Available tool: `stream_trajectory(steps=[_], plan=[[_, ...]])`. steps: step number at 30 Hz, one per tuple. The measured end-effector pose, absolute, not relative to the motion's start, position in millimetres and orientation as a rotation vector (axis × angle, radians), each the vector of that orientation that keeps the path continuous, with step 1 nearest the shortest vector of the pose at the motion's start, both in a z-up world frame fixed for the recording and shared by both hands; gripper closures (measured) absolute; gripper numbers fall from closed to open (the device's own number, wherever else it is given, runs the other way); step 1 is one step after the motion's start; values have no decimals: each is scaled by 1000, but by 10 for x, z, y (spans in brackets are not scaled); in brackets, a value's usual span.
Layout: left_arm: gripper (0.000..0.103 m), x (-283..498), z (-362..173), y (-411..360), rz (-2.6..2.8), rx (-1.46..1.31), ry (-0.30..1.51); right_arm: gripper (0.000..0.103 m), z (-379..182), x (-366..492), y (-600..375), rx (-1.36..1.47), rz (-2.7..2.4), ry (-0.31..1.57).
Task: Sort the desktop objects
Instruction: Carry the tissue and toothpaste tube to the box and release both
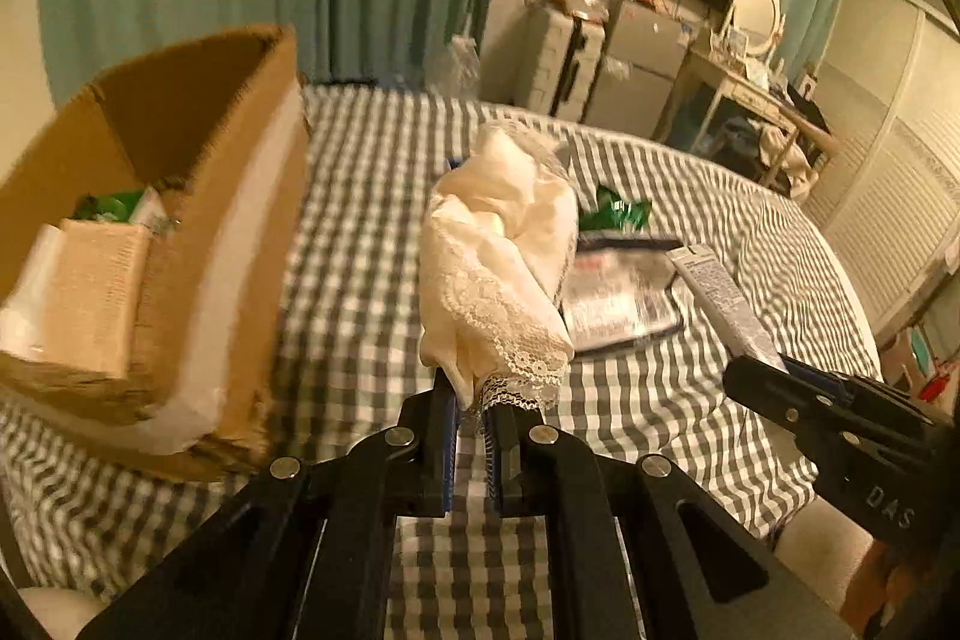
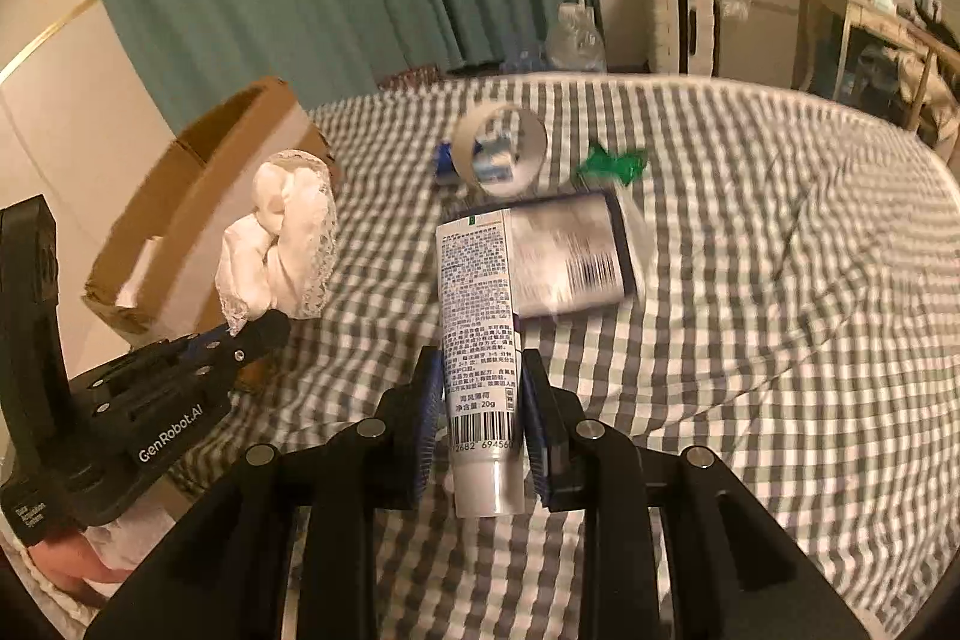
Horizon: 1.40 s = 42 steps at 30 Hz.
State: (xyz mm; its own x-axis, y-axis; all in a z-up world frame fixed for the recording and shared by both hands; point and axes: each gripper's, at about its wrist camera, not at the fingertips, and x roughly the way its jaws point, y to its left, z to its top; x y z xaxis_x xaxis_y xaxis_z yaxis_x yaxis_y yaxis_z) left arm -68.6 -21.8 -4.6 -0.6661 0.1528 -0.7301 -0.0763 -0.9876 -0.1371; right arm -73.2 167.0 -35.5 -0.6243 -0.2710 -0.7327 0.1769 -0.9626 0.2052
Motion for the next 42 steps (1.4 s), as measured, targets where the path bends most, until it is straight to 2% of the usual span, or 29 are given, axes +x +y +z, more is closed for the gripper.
stream_trajectory(steps=[9, 20, 28, 40, 41, 42], plan=[[95, -624, 621, -469, 2789, -1094, -227, 78, 212, -487, 1210, 1045, -2681, -29], [95, -921, 1301, -1197, 2931, -974, -179, 78, 745, -831, 516, 886, -2622, 38], [95, -1216, 1180, -1840, 3014, -1071, -133, 78, 718, -1303, 12, 920, -2528, 0], [95, -1648, 434, -2377, 2961, -1342, -173, 77, 73, -2122, -674, 1090, -2404, -41], [93, -1685, 380, -2397, 2953, -1364, -170, 73, 37, -2189, -684, 1100, -2388, -68], [92, -1707, 336, -2402, 2949, -1382, -161, 51, 22, -2220, -676, 1106, -2379, -90]])
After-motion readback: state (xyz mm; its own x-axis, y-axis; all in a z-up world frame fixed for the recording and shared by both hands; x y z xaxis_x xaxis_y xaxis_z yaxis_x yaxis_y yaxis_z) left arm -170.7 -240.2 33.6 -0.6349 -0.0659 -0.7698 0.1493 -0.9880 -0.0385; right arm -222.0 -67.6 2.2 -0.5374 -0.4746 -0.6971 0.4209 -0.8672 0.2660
